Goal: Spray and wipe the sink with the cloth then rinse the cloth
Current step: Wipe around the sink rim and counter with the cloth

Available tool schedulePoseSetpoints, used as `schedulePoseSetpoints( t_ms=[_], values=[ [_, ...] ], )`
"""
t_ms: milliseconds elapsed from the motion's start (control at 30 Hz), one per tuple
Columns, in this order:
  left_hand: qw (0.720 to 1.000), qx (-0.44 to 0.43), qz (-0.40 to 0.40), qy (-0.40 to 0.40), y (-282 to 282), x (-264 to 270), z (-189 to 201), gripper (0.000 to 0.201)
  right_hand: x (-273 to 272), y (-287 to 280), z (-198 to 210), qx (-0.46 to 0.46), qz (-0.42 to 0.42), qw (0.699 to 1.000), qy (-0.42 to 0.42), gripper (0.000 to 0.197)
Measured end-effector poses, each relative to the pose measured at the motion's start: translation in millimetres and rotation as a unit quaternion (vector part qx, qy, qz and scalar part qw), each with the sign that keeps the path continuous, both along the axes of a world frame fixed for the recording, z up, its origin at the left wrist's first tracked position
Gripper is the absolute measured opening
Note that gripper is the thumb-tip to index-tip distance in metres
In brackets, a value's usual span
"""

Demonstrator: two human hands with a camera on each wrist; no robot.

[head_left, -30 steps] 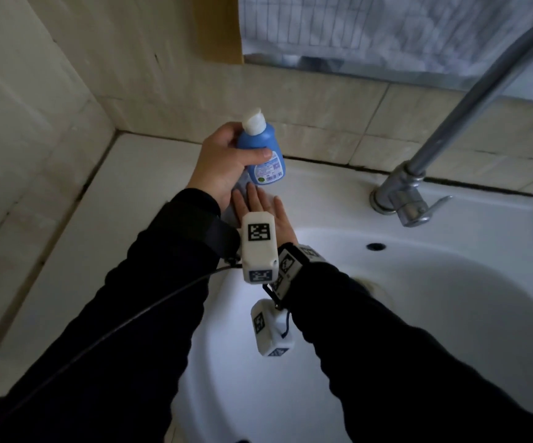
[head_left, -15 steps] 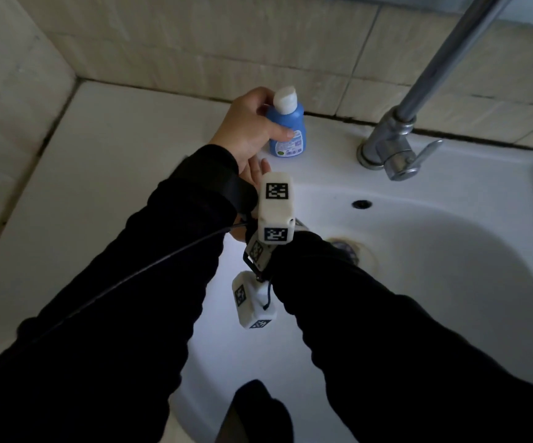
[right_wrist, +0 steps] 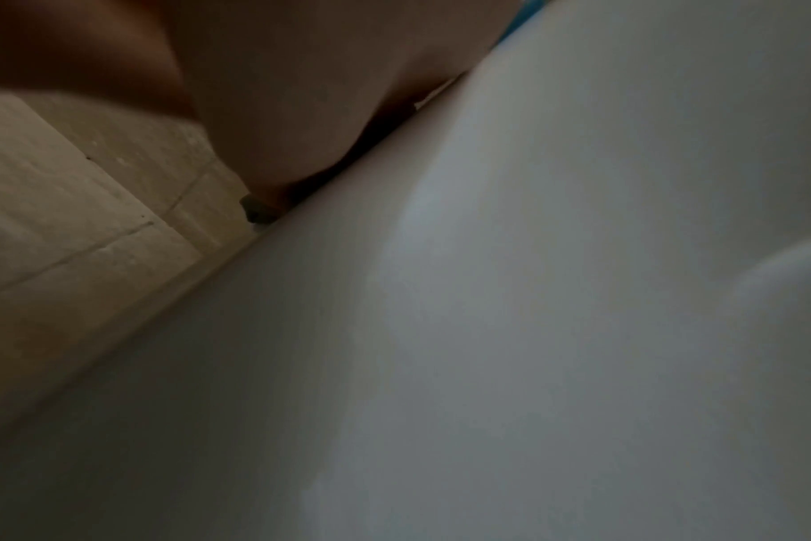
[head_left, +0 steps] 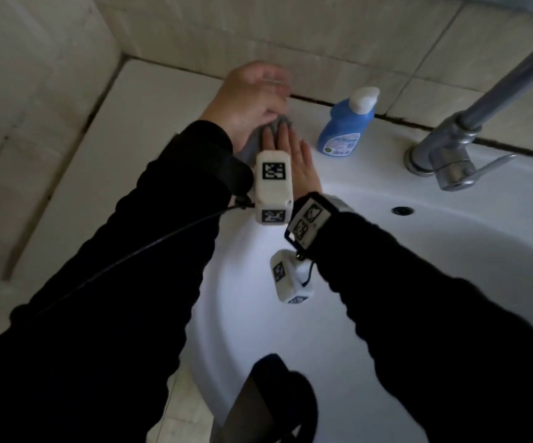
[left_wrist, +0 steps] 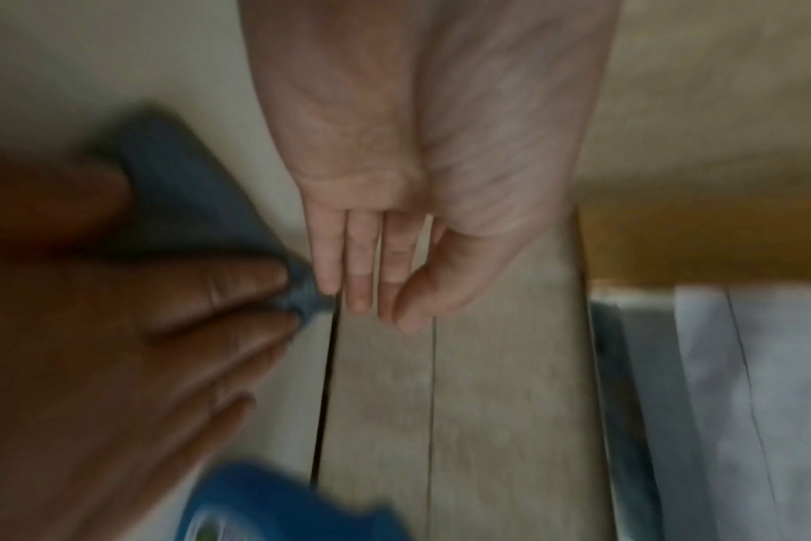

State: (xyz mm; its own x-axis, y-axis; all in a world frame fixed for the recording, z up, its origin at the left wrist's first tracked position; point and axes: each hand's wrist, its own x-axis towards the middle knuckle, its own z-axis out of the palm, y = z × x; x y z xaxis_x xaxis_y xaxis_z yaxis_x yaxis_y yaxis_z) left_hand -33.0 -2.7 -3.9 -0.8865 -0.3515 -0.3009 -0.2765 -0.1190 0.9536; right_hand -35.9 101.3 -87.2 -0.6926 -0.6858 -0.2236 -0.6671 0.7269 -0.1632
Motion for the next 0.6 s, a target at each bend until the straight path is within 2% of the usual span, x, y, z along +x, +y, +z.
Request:
schedulePoseSetpoints(
  t_ms=[100,200,267,333,433,533,600],
  values=[
    [0.997,0.016,0.074,-0.001,-41.8,26.0,3.7,0.019,-11.7,-21.3,11.5,-0.026,-0.023,0.999,0.006,0.066],
    [0.988,0.030,0.150,0.005,-76.2,50.1,2.2,0.014,-8.8,-47.3,9.8,-0.026,-0.046,0.998,-0.022,0.070],
    [0.981,0.044,0.188,0.009,-91.3,63.7,-0.1,0.010,9.3,-57.5,17.2,-0.023,0.002,0.999,-0.033,0.072],
    [0.974,0.061,0.220,0.010,-100.8,73.5,-2.0,0.011,40.1,-64.6,22.9,-0.016,0.101,0.994,-0.036,0.073],
    [0.961,0.083,0.262,0.009,-110.0,83.6,-3.3,0.014,81.8,-62.7,28.3,0.021,0.242,0.969,-0.046,0.073],
    [0.954,0.088,0.286,0.013,-119.5,88.1,-1.0,0.016,69.7,-67.4,30.5,0.048,0.273,0.960,-0.038,0.073],
    [0.951,0.091,0.295,0.016,-127.2,89.7,1.8,0.015,41.0,-79.2,30.1,0.053,0.241,0.969,-0.024,0.073]
  ],
)
